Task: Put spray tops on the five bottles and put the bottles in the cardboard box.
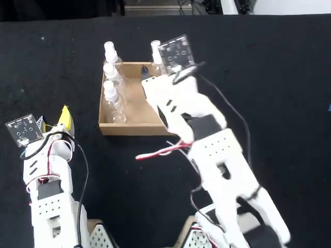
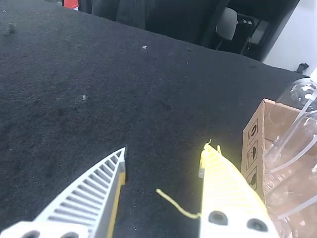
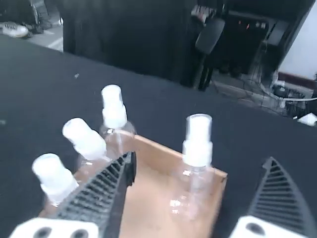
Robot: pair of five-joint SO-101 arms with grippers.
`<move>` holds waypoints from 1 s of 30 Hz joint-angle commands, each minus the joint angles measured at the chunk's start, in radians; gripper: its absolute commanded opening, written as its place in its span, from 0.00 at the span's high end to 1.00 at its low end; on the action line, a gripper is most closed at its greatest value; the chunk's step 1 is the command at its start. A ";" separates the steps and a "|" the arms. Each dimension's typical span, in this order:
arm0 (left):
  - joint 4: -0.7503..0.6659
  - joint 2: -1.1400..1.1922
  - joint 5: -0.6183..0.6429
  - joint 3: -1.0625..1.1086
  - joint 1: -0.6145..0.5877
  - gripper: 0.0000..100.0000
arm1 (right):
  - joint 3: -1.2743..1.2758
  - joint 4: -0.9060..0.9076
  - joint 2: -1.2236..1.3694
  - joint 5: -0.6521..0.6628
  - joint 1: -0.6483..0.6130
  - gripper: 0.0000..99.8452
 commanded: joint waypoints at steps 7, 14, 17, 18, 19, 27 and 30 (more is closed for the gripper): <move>-0.025 -0.014 -0.005 -0.024 0.001 0.78 | -0.113 0.077 -0.081 -0.011 0.147 0.97; -0.023 -0.014 -0.005 -0.021 0.001 0.78 | -0.176 0.109 -0.079 -0.008 0.198 0.98; -0.023 -0.014 -0.005 -0.021 0.001 0.78 | -0.193 0.206 -0.079 -0.005 0.284 0.98; -0.023 -0.014 -0.005 -0.021 0.001 0.78 | -0.193 0.259 -0.079 -0.003 0.307 0.98; -0.023 -0.014 -0.005 -0.021 0.001 0.78 | -0.193 0.324 -0.081 -0.003 0.325 0.98; -0.023 -0.014 -0.005 -0.019 0.001 0.78 | -0.189 0.937 -0.081 0.189 0.348 0.74; -0.023 -0.012 -0.005 -0.019 0.002 0.78 | -0.189 1.100 -0.081 0.301 0.325 0.71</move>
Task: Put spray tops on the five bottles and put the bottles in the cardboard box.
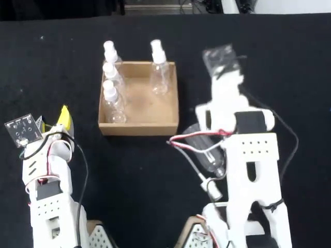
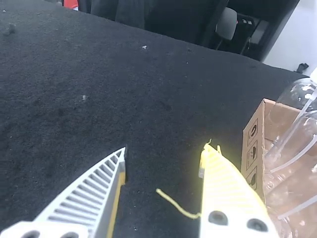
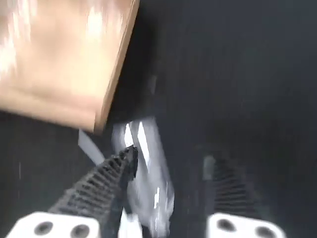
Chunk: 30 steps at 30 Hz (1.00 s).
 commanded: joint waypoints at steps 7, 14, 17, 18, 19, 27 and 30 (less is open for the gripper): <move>-0.021 -0.012 -0.006 -0.018 0.013 0.78 | 0.179 0.081 -0.047 0.249 -0.112 0.71; -0.021 -0.012 -0.006 -0.012 0.012 0.78 | 0.426 -0.233 -0.047 0.249 -0.083 0.71; -0.023 -0.012 -0.006 -0.007 0.012 0.78 | 0.483 -0.327 -0.045 0.258 0.000 0.71; -0.023 -0.012 -0.006 -0.007 0.012 0.78 | 0.501 -0.347 -0.045 0.264 0.028 0.71; -0.023 -0.012 -0.006 -0.007 0.012 0.78 | 0.527 -0.359 -0.045 0.290 0.049 0.71; -0.023 -0.012 -0.006 -0.007 0.012 0.78 | 0.602 -0.416 -0.047 0.354 0.072 0.80; -0.023 -0.012 -0.006 -0.004 0.012 0.78 | 0.607 -0.450 -0.045 0.354 0.092 0.88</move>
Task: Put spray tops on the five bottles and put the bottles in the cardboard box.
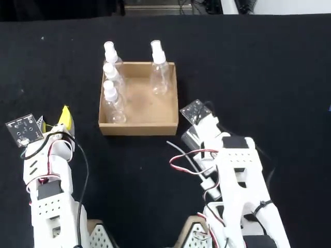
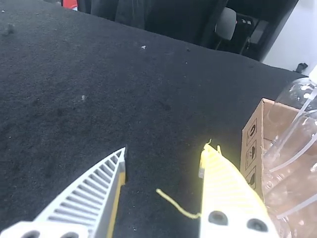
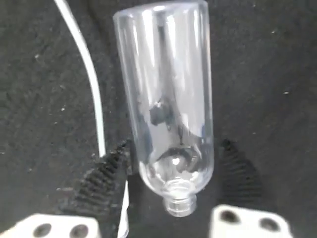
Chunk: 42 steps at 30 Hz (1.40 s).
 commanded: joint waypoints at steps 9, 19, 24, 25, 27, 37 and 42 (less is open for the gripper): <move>-0.023 -0.012 -0.006 -0.004 0.008 0.78 | -0.197 -0.057 -0.035 -0.164 0.417 0.88; -0.023 -0.012 -0.006 -0.004 0.008 0.78 | -0.455 0.077 0.328 -0.394 0.491 0.83; -0.023 -0.012 -0.006 -0.004 0.008 0.78 | -0.616 0.269 0.437 -0.359 0.443 0.64; -0.023 -0.012 -0.006 -0.004 0.008 0.78 | -0.644 0.299 0.437 -0.334 0.437 0.63; -0.023 -0.012 -0.006 -0.004 0.008 0.78 | -0.705 0.353 0.437 -0.284 0.437 0.63; -0.023 -0.012 -0.006 -0.004 0.008 0.78 | -0.840 0.463 0.447 0.916 0.618 0.67; -0.023 -0.012 -0.006 -0.004 0.008 0.78 | -0.716 0.299 0.447 1.306 0.741 0.68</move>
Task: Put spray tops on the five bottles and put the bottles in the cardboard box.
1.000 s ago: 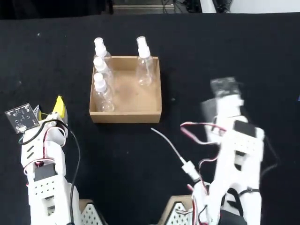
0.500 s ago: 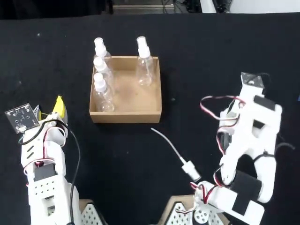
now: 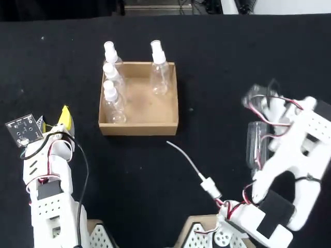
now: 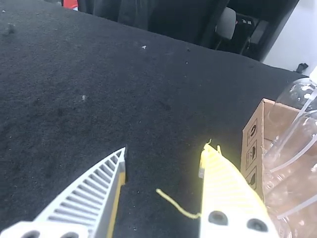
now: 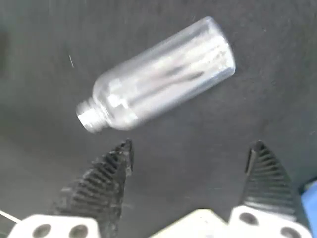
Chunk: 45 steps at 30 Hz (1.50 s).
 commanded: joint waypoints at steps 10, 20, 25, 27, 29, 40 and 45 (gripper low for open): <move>-0.023 -0.012 -0.006 -0.004 0.010 0.78 | 0.257 -0.304 -0.004 0.127 -0.038 0.61; -0.023 -0.012 -0.006 -0.004 0.010 0.78 | 0.266 -0.307 -0.005 0.000 -0.138 0.59; -0.023 -0.012 -0.006 -0.004 0.012 0.78 | 0.266 -0.310 -0.005 0.172 -0.146 0.59; -0.023 -0.012 -0.006 -0.004 0.012 0.78 | 0.265 -0.308 -0.005 0.210 -0.161 0.59; -0.023 -0.012 -0.006 -0.004 0.012 0.78 | 0.268 -0.304 -0.005 0.247 -0.190 0.59; -0.023 -0.012 -0.006 -0.004 0.012 0.78 | 0.397 -0.414 -0.002 0.318 -0.247 0.64; -0.023 -0.012 -0.006 -0.005 0.012 0.78 | 0.392 -0.420 -0.004 0.216 -0.143 0.95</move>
